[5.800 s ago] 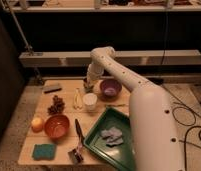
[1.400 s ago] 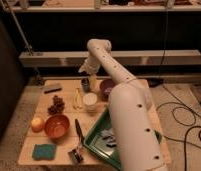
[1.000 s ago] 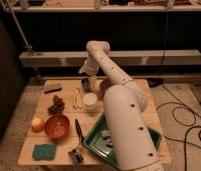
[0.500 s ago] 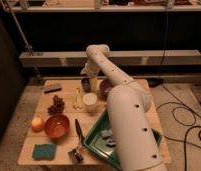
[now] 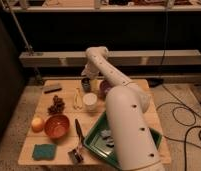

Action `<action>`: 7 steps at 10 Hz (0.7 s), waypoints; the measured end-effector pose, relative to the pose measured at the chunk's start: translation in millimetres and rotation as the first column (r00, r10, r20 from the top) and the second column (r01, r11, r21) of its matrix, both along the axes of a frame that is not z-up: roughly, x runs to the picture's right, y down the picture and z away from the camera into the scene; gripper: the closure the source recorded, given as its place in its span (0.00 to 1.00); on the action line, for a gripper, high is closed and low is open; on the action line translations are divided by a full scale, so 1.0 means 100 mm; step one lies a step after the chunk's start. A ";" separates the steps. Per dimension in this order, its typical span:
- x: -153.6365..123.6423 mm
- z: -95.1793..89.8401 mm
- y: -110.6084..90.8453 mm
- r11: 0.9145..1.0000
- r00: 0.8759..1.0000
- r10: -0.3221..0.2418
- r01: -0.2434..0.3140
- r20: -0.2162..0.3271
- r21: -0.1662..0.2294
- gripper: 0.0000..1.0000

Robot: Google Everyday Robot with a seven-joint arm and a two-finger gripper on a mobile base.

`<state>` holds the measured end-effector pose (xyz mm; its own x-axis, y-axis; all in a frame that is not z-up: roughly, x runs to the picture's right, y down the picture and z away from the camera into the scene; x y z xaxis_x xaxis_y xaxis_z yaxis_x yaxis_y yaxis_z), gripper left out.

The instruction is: Stack cups on top of each other

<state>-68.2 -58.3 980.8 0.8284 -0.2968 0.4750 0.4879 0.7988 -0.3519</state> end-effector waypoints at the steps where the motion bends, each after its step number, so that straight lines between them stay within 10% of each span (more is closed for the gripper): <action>1: 0.00 0.02 0.00 1.000 1.000 -0.001 0.001 -0.002 -0.002 0.20; 7: 0.00 0.12 0.02 1.000 1.000 0.003 -0.003 -0.008 -0.018 0.20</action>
<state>-67.8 -56.6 993.0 0.8331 -0.2861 0.4735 0.4829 0.7936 -0.3701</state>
